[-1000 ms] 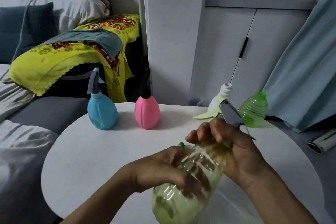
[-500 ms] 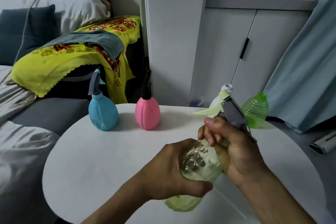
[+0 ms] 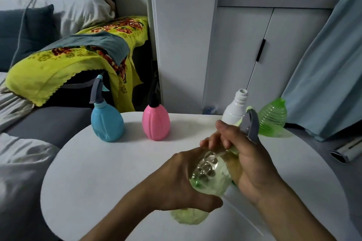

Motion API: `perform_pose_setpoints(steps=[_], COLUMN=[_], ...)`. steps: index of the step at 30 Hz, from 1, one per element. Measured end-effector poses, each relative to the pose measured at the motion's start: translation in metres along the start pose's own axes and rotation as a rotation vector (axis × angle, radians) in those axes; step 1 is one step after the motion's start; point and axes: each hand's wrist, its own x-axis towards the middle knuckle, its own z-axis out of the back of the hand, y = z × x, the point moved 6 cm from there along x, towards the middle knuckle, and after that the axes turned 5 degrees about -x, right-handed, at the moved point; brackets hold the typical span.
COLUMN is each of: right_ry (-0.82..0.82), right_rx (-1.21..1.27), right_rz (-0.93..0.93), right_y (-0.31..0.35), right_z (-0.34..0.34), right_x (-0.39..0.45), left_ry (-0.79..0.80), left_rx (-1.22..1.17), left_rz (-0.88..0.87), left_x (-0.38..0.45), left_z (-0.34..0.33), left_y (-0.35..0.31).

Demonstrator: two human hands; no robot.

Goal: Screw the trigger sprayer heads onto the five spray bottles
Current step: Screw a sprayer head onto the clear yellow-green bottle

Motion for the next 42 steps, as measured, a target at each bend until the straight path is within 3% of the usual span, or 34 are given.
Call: perform_pose_setpoints(steps=[3, 8, 14, 21, 24, 29, 33, 42], right_ry=[-0.243, -0.314, -0.279, 0.094, 0.004, -0.207, -0.256, -0.194], right_rx=[-0.108, -0.224, -0.317, -0.454, -0.561, -0.699, -0.792, -0.823], right_rz=[0.085, 0.184, 0.266, -0.032, 0.001, 0.159, 0.179, 0.049], right_y=[-0.001, 0.008, 0.013, -0.021, -0.03, -0.023, -0.02, -0.089], right_z=[0.009, 0.012, 0.012, -0.003, 0.0, 0.01, 0.022, 0.065], right_x=[-0.001, -0.001, -0.002, 0.01, 0.015, 0.036, 0.084, 0.135], left_ry=[-0.1, -0.254, -0.328, -0.434, -0.501, -0.502, -0.549, -0.555], left_rx=[0.017, 0.112, 0.17, -0.223, -0.192, -0.02, -0.232, -0.434], left_rz=[0.019, -0.037, -0.106, -0.101, -0.147, -0.067, 0.139, 0.097], left_x=[-0.001, -0.003, -0.003, 0.014, 0.02, 0.029, 0.031, 0.042], left_z=[-0.009, -0.015, -0.017, 0.027, 0.036, 0.036, 0.053, 0.059], left_y=[0.003, 0.002, -0.001, 0.013, 0.013, 0.014, 0.031, 0.034])
